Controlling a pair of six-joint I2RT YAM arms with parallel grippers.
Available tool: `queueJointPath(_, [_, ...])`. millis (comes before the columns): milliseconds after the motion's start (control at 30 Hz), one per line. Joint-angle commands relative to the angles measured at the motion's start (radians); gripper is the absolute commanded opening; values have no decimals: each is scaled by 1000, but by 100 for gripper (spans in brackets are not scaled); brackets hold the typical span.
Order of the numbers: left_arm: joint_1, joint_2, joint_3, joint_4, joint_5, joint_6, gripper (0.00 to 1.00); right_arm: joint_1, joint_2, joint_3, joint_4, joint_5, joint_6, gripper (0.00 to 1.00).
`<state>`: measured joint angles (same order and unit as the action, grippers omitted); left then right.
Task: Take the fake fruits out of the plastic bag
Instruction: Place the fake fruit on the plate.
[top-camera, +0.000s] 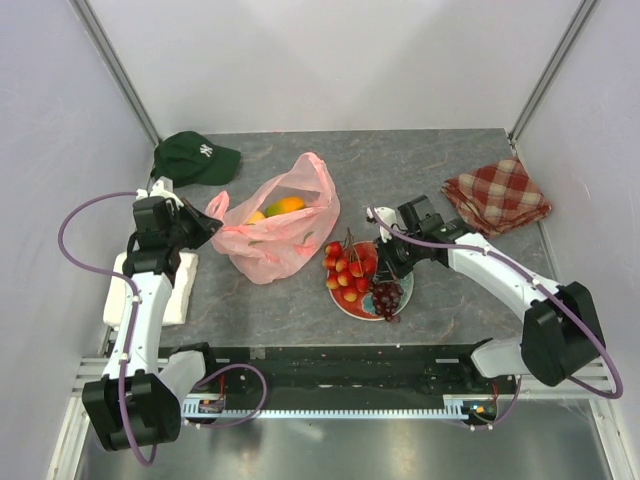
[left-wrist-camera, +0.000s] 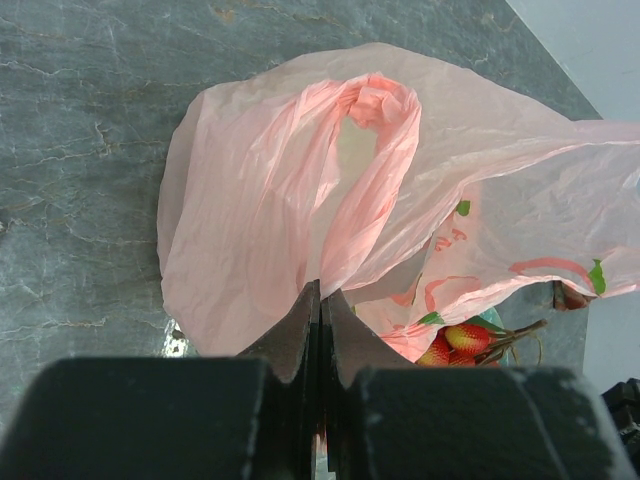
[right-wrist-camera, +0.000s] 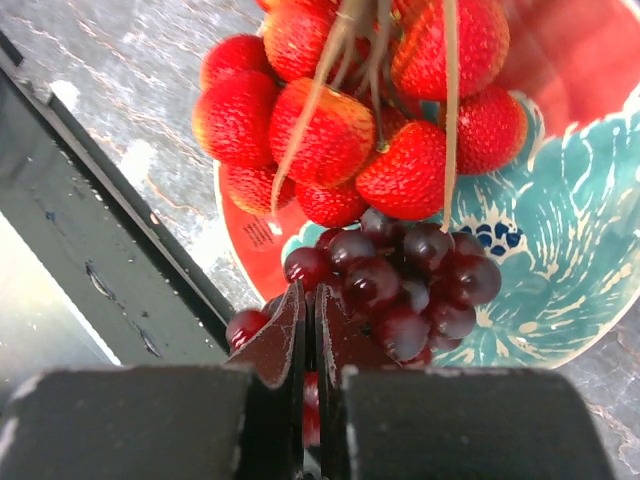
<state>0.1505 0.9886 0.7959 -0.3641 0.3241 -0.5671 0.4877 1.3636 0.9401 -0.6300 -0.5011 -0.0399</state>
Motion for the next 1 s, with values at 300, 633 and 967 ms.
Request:
queueJointPath(300, [7,-13,19,24,16,22,4,-5,26,14,0,70,-1,52])
queueJointPath(633, [7,-8,11,28,21,15,4,-20,29,230,-190,71,-110,69])
queueJointPath(967, [6,-10,5,30,27,9,4,-34,-136,56,-376,56,-650,34])
